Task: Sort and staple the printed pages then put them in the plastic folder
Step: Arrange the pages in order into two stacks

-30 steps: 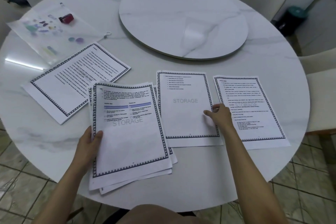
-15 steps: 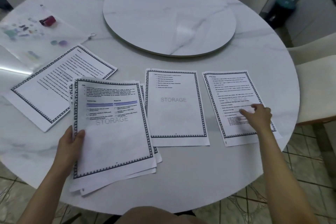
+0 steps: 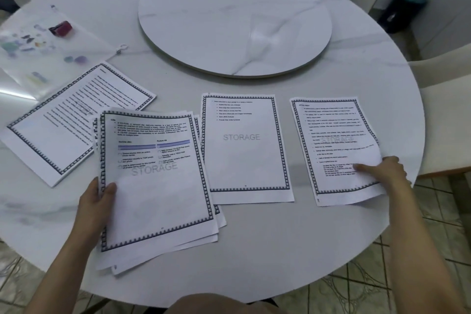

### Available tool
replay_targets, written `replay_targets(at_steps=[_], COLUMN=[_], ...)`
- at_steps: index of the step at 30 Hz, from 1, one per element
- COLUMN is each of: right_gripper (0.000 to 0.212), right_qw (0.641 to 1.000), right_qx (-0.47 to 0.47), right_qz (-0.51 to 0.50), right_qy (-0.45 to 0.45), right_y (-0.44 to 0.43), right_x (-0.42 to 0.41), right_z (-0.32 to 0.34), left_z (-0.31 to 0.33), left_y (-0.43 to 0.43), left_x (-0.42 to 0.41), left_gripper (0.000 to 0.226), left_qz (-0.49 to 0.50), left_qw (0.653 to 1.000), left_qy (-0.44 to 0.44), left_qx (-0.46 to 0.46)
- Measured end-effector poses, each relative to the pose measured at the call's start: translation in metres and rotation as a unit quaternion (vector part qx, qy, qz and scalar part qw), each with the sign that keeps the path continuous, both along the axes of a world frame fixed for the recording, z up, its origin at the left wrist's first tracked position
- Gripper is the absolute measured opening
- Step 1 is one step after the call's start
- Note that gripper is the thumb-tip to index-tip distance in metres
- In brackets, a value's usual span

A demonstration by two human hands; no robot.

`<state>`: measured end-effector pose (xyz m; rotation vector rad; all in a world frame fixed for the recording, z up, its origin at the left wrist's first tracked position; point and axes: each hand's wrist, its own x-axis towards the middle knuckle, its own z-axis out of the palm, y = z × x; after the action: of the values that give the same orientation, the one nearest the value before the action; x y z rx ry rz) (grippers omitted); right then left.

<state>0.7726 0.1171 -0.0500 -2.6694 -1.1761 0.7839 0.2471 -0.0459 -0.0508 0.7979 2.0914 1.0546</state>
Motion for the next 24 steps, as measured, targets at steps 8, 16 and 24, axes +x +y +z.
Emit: replay_targets(at_steps=[8,16,24], right_gripper=[0.034,0.065,0.082], right_qw=[0.983,0.988,0.998], right_qx=[0.126,0.120,0.054], right_qz=[0.000,0.012,0.006], right_qy=[0.132,0.100,-0.033], right_y=[0.001,0.017,0.021], right_x=[-0.002,-0.049,-0.098], right_z=[0.004,-0.004,-0.011], left_z=[0.004,0.005,0.005], left_y=[-0.002,-0.001,-0.002], left_x=[0.006,0.006,-0.003], left_gripper=[0.029,0.025,0.020], left_qz=[0.008,-0.010,-0.028], left_qw=[1.000,1.000,0.999], left_qy=[-0.006,-0.019,-0.020], left_qx=[0.008,0.014,0.012])
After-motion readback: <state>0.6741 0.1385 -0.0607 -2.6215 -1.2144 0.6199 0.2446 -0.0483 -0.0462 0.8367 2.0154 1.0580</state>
